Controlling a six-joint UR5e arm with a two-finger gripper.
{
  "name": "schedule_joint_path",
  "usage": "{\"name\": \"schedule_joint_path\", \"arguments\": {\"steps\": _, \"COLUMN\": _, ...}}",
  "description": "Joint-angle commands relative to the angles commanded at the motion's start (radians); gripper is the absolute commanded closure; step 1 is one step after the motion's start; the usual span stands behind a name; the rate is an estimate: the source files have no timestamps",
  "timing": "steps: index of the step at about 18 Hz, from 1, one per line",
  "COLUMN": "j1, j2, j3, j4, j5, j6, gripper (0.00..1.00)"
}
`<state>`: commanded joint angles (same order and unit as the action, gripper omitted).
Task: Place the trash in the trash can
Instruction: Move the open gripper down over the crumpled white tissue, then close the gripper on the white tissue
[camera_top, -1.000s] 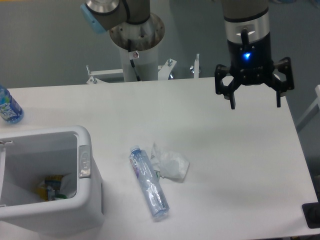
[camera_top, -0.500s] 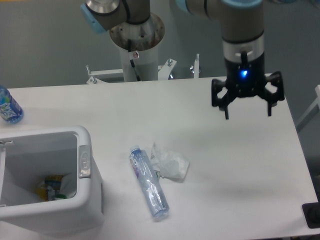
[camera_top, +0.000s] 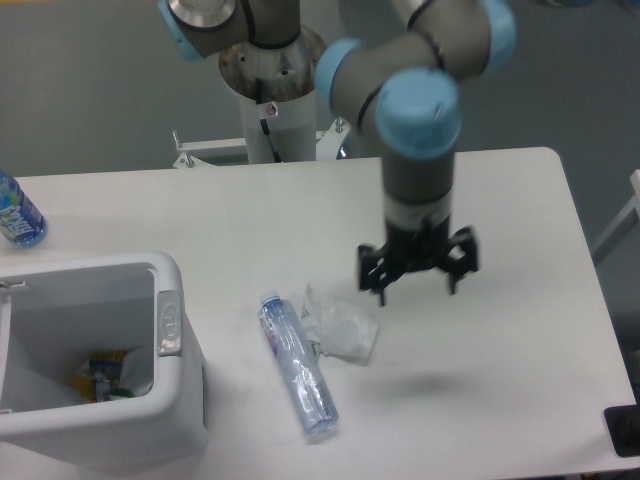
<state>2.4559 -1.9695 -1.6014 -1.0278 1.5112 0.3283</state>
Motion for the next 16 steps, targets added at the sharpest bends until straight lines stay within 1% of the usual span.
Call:
{"name": "schedule_joint_path", "arguments": {"steps": 2, "j1": -0.002, "j2": -0.021, "j3": -0.029, "j4": 0.009, "j5": -0.009, "j6": -0.005, "gripper": 0.0}}
{"name": "schedule_joint_path", "arguments": {"steps": 4, "j1": -0.011, "j2": -0.04, "j3": -0.064, "j4": 0.061, "j5": -0.009, "j6": -0.008, "gripper": 0.0}}
{"name": "schedule_joint_path", "arguments": {"steps": 5, "j1": -0.015, "j2": -0.04, "j3": -0.08, "j4": 0.083, "j5": -0.009, "j6": -0.009, "gripper": 0.0}}
{"name": "schedule_joint_path", "arguments": {"steps": 8, "j1": -0.018, "j2": -0.043, "j3": -0.094, "j4": 0.095, "j5": -0.009, "j6": -0.025, "gripper": 0.0}}
{"name": "schedule_joint_path", "arguments": {"steps": 9, "j1": -0.02, "j2": -0.049, "j3": -0.092, "j4": 0.097, "j5": -0.009, "j6": -0.031, "gripper": 0.02}}
{"name": "schedule_joint_path", "arguments": {"steps": 10, "j1": -0.02, "j2": -0.054, "j3": -0.091, "j4": 0.095, "j5": -0.006, "j6": -0.035, "gripper": 0.16}}
{"name": "schedule_joint_path", "arguments": {"steps": 11, "j1": -0.02, "j2": -0.055, "j3": -0.092, "j4": 0.095, "j5": -0.006, "j6": -0.037, "gripper": 0.34}}
{"name": "schedule_joint_path", "arguments": {"steps": 12, "j1": -0.021, "j2": -0.054, "j3": -0.092, "j4": 0.095, "j5": -0.005, "j6": -0.038, "gripper": 0.49}}
{"name": "schedule_joint_path", "arguments": {"steps": 13, "j1": -0.021, "j2": -0.055, "j3": -0.092, "j4": 0.095, "j5": -0.002, "j6": -0.04, "gripper": 0.6}}
{"name": "schedule_joint_path", "arguments": {"steps": 15, "j1": -0.021, "j2": -0.052, "j3": -0.092, "j4": 0.094, "j5": 0.001, "j6": -0.052, "gripper": 0.95}}
{"name": "schedule_joint_path", "arguments": {"steps": 16, "j1": -0.021, "j2": -0.048, "j3": -0.092, "j4": 0.094, "j5": 0.0, "j6": -0.054, "gripper": 0.99}}
